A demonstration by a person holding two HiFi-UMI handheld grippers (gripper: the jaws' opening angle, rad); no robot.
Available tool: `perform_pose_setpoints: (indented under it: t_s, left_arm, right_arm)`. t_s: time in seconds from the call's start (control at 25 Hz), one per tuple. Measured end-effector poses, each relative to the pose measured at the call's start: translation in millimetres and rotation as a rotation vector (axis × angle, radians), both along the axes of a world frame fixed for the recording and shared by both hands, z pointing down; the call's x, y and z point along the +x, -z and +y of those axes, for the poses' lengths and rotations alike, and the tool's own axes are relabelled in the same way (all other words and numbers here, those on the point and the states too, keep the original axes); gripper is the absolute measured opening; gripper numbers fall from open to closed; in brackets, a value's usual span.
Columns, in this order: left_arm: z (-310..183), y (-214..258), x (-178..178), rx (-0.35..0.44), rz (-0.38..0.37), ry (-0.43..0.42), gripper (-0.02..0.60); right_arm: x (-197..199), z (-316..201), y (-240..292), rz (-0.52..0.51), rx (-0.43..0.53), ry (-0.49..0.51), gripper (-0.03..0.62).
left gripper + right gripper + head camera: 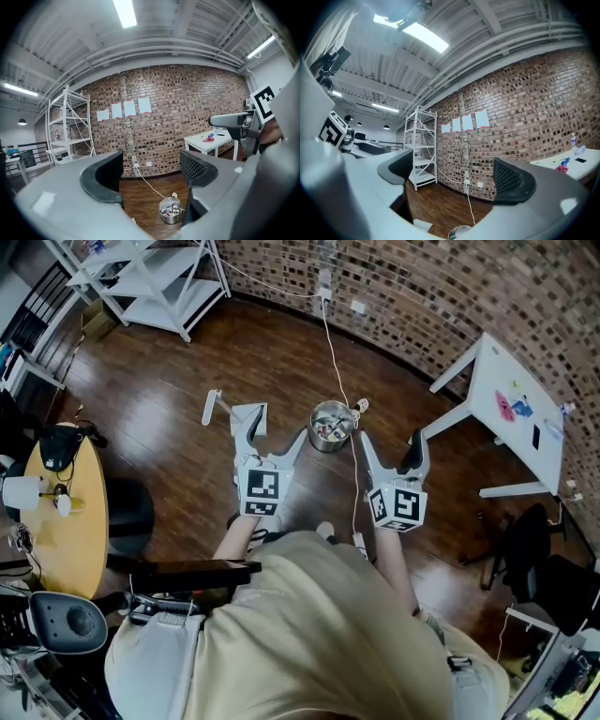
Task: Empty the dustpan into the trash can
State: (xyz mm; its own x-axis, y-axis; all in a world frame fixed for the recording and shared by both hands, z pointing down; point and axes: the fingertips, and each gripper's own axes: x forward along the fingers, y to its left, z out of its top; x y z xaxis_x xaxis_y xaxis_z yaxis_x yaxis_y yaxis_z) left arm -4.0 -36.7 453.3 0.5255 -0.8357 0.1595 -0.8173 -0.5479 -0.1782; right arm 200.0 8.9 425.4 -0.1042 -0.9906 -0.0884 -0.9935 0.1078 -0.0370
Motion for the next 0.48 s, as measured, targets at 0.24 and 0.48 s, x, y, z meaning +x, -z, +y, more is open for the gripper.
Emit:
perform_pose_setpoints:
  t_s: [0.24, 0.48]
  left_arm:
    - [-6.8, 7.6, -19.4, 0.017, 0.008, 0.009, 0.374]
    - [-8.8, 10.4, -28.3, 0.022, 0.01, -0.001, 0.374]
  right_arm:
    - [-15.4, -6.7, 5.6, 0.018, 0.01, 0.0, 0.514]
    - [-26.5, -5.8, 7.3, 0.015, 0.018, -0.002, 0.514]
